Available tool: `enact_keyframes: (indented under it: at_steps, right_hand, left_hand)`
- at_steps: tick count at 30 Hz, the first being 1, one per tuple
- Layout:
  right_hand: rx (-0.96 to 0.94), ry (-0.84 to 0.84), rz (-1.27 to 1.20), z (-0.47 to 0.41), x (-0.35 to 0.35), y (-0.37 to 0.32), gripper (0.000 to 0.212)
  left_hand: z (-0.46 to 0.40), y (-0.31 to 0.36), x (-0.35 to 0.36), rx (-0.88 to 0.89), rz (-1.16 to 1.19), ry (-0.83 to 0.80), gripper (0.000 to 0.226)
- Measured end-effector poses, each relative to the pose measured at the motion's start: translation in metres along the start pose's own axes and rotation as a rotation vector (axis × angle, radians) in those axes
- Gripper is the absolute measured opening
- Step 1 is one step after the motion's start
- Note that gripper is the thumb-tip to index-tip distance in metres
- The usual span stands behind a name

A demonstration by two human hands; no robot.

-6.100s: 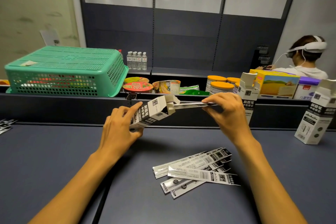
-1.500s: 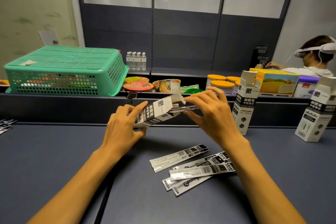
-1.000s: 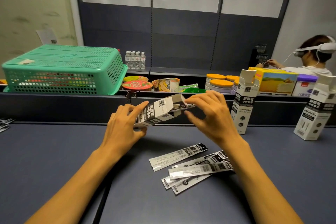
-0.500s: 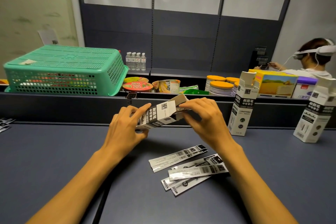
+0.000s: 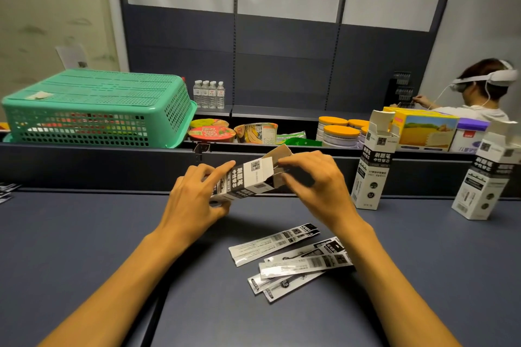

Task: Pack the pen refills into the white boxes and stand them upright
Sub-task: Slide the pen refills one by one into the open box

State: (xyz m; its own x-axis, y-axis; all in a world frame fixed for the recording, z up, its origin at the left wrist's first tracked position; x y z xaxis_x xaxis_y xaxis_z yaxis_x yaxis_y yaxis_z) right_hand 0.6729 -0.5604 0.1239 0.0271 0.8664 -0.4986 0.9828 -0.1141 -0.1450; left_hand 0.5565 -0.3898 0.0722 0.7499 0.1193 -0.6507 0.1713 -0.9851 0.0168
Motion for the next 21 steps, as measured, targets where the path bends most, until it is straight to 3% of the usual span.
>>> enact_keyframes:
  at_steps: [5, 9, 15, 21]
  right_hand:
    - [-0.034, -0.004, 0.007, 0.004, 0.004, -0.002, 0.014]
    - [-0.066, -0.086, 0.025, 0.006, 0.020, -0.011, 0.021]
    - [0.048, -0.040, -0.106, 0.004, 0.005, 0.007, 0.021]
    - [-0.023, -0.118, -0.050, 0.008, 0.020, -0.005, 0.029]
  left_hand:
    - [-0.001, 0.004, 0.002, 0.009, 0.006, -0.005, 0.086]
    - [0.000, 0.005, 0.004, 0.020, 0.003, -0.015, 0.086]
    - [0.000, 0.003, 0.002, 0.013, 0.007, -0.009, 0.086]
    - [0.000, 0.006, 0.003, 0.021, 0.009, -0.015, 0.086]
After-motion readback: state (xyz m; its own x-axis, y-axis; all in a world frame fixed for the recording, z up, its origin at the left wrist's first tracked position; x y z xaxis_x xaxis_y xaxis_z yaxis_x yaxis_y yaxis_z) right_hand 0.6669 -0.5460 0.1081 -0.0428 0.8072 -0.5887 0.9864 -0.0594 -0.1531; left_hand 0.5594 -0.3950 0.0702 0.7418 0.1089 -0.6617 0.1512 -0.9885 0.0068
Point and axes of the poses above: each hand's wrist, its own z-axis away from the middle knuckle, its own x-axis out of the palm, y = z × x, the point moved 9 cm from there along -z, towards the middle knuckle, and after that the axes turned 6 degrees about x, right-handed, at the moved point
